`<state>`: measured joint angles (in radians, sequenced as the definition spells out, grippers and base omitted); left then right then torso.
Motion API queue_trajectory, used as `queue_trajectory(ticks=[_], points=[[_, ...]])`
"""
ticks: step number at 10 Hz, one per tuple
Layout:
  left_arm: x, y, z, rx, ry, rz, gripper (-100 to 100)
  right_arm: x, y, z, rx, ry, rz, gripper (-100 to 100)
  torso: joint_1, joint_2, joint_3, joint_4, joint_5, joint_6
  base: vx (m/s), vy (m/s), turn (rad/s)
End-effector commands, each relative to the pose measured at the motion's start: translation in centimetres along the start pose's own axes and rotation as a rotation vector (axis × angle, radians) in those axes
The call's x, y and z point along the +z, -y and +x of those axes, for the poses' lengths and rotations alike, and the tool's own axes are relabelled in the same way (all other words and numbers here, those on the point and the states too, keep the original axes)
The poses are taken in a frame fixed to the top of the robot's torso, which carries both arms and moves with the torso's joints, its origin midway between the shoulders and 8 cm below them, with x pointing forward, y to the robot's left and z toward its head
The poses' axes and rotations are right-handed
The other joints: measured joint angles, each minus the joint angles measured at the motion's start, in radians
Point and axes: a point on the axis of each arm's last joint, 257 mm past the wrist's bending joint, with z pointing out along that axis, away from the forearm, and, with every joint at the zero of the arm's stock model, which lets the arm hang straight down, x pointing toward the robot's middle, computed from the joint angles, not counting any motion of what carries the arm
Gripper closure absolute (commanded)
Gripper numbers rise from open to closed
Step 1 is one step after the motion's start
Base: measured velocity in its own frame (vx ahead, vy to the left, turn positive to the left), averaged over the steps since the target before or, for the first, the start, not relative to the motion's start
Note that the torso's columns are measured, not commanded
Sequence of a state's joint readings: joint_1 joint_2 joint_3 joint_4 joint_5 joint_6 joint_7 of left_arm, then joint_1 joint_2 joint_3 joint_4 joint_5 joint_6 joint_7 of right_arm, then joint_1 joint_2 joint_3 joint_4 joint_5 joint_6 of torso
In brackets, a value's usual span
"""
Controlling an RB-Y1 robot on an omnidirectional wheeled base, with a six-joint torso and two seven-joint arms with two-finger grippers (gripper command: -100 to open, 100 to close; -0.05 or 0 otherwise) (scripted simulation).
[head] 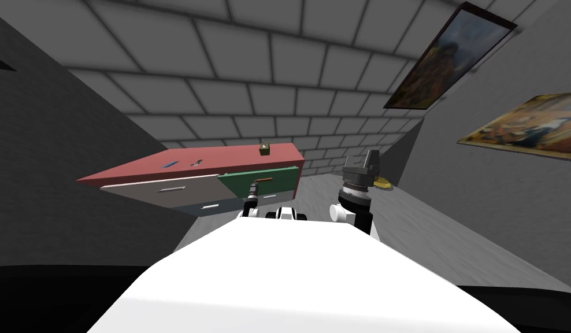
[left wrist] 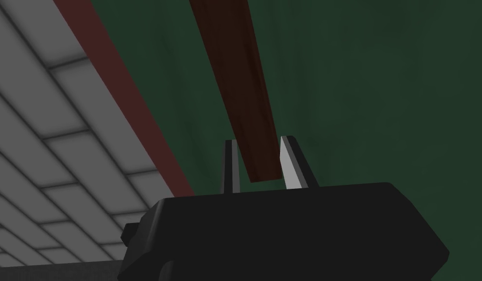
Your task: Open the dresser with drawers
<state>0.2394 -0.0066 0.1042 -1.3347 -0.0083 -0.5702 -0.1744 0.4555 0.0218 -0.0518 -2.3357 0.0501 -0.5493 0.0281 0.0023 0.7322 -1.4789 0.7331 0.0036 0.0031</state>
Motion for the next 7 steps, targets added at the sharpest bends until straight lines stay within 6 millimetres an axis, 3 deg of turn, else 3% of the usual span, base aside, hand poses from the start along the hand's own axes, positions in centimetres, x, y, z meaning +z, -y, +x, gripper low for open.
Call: queue_trajectory(ticks=[1,7], points=[[0.33,-0.12,0.40,0.001,-0.013,-0.018,100,0.00,0.00,0.00,0.000,0.000,0.000,0,-0.001,0.006,0.003,0.001,0.000,-0.001,-0.151,-0.014,0.001],[0.90,-0.17,0.16,0.005,0.002,-0.033,100,0.01,0.00,0.01,0.000,0.000,0.000,0,-0.005,0.005,0.003,0.001,-0.001,0.001,-0.158,-0.031,-0.031]])
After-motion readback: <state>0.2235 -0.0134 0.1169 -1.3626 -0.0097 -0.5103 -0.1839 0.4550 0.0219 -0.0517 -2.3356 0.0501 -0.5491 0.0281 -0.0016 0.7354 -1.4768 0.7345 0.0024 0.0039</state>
